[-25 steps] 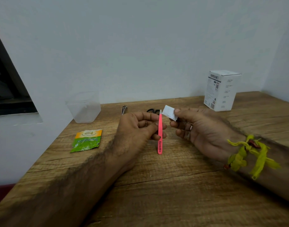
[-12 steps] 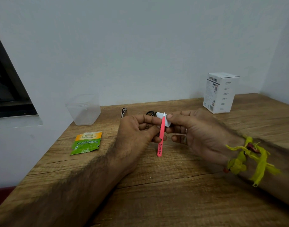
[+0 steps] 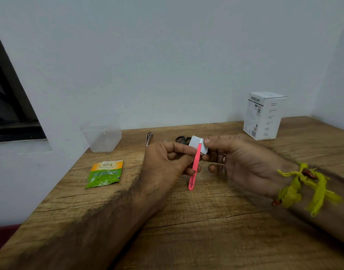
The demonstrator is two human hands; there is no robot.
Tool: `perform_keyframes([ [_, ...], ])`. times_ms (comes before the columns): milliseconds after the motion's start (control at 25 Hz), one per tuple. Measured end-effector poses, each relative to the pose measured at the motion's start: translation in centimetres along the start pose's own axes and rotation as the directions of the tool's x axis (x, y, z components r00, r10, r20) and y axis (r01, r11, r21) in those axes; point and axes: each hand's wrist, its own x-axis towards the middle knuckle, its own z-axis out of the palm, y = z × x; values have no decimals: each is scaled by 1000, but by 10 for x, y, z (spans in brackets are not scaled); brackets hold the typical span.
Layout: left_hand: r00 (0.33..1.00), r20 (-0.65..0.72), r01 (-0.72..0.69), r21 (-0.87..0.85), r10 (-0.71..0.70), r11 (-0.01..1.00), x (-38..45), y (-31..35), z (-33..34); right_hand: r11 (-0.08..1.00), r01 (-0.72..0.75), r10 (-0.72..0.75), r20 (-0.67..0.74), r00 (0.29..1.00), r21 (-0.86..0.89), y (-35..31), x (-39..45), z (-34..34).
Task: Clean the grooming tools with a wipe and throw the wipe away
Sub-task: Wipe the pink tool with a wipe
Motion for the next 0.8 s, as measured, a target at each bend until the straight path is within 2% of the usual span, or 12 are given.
perform_keyframes([
  [440,1000,0,1,37,-1,999,0,0,0,997,63,-64,-27,998,-42,0,0,0],
  [560,1000,-21,2,42,-2,999,0,-1,-1,997,30,-32,-40,999,-67,3,0,0],
  [800,998,-53,22,-1,-22,1000,-1,0,0,994,-19,22,26,999,-105,3,1,-1],
])
